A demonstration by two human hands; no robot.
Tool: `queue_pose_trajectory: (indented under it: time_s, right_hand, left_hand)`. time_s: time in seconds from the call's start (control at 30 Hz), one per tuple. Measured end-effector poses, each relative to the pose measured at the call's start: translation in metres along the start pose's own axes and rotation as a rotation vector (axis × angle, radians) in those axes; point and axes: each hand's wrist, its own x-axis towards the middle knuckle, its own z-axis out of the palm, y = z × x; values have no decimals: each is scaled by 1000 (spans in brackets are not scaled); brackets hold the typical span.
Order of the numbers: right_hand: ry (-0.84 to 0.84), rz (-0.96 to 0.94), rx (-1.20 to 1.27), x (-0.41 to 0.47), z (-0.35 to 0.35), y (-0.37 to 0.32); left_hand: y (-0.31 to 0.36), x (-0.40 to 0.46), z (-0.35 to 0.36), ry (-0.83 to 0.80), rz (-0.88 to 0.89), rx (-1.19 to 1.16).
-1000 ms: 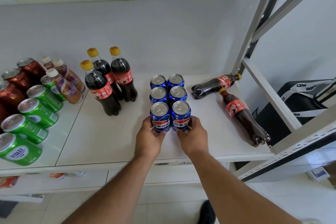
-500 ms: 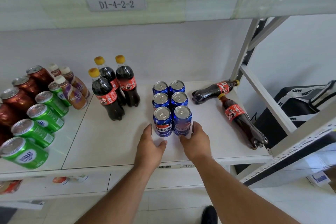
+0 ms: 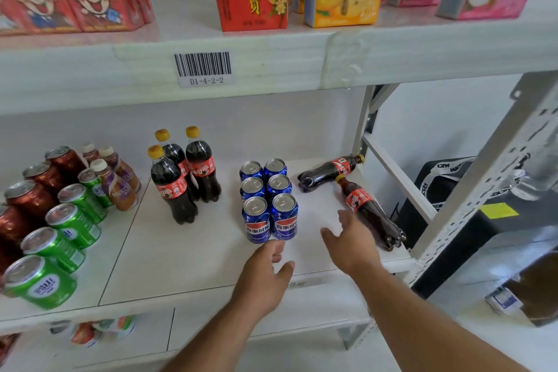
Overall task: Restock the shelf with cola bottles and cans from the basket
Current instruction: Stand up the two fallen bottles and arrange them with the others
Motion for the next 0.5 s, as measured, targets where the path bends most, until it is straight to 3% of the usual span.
queue_pose_trajectory:
  time_s: [0.5]
  right_hand:
    - [54, -127, -104, 49, -78, 41]
  left_hand:
    - [118, 43, 45, 67, 122, 71]
